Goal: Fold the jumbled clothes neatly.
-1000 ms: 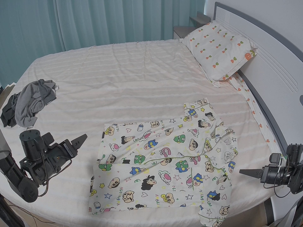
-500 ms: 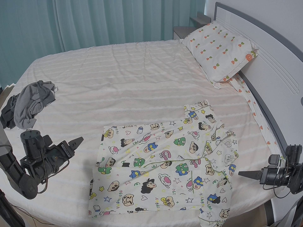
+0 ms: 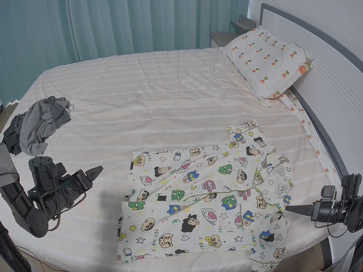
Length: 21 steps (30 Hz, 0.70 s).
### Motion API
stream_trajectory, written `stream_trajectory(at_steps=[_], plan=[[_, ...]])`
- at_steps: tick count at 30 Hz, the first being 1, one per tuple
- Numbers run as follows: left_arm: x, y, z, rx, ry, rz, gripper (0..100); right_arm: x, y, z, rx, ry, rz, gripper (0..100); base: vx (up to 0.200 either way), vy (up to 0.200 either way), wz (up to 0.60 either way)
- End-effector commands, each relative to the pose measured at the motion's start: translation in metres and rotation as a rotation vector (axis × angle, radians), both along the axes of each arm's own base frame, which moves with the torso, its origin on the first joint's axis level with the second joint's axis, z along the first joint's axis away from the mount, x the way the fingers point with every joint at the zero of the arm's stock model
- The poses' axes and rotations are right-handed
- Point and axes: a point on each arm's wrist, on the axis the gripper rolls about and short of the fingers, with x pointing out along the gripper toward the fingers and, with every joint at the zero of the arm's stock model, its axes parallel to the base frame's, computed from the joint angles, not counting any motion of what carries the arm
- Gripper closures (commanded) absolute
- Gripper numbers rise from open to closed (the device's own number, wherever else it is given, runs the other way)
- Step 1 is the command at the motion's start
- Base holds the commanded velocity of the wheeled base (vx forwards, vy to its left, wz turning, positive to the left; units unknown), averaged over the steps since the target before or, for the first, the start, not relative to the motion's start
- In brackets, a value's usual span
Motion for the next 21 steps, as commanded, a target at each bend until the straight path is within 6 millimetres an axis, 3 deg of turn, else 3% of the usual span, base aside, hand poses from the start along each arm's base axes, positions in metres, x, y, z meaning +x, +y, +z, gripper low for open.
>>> stream_trajectory(at_steps=[1,9,11,16,21], plan=[[0.003,-0.005,-0.008,0.012,0.028,-0.025,0,-0.004,0.001,-0.004,0.001,0.024,0.005,0,0.000,0.000,0.00],[0.061,-0.024,-0.014,-0.001,-0.027,-0.076,0,-0.003,0.001,-0.011,-0.010,0.040,0.020,0,0.000,0.000,0.00],[0.078,-0.040,-0.016,-0.007,-0.006,-0.126,0,-0.002,0.001,-0.013,-0.014,0.045,0.026,0,0.000,0.000,0.00],[0.097,-0.064,-0.004,-0.106,0.030,-0.296,0,-0.002,0.003,-0.015,-0.017,0.047,0.038,0,0.000,0.000,0.00],[0.120,-0.078,-0.017,-0.108,0.082,-0.335,0,-0.002,0.004,-0.015,-0.017,0.049,0.043,0,0.000,0.000,0.00]])
